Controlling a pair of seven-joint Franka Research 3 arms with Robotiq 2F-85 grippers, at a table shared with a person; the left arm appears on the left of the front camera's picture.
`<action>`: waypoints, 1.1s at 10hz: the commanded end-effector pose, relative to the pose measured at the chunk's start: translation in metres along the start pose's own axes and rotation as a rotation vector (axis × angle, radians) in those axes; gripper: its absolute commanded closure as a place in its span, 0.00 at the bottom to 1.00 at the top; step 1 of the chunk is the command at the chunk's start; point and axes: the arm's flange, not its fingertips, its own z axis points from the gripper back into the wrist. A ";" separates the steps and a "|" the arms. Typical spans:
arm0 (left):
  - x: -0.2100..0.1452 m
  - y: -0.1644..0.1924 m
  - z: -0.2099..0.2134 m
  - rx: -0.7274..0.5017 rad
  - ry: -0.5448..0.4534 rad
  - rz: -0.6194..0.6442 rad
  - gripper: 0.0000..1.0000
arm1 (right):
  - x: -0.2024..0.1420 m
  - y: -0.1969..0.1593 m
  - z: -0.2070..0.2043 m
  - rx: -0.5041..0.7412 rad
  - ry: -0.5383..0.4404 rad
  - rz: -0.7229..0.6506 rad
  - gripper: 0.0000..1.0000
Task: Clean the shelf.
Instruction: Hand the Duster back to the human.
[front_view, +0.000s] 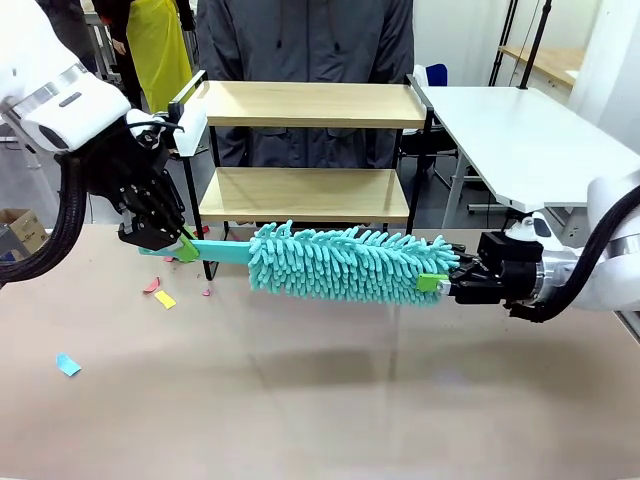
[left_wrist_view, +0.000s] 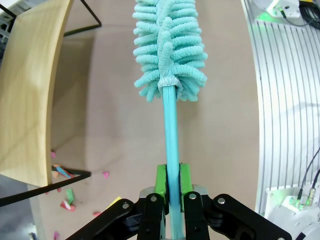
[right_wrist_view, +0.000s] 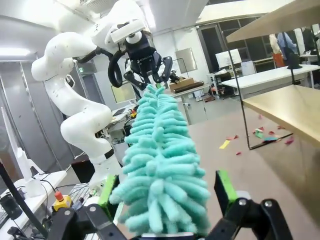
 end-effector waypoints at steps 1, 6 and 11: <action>0.001 -0.001 0.002 0.001 -0.008 0.015 0.87 | 0.004 -0.002 -0.014 -0.003 -0.019 -0.013 0.00; 0.001 -0.001 0.002 0.001 -0.008 0.015 0.87 | 0.004 -0.006 -0.018 0.004 0.015 -0.025 1.00; 0.001 -0.001 0.002 0.001 -0.008 0.015 0.87 | 0.005 -0.011 -0.012 0.008 0.015 -0.007 1.00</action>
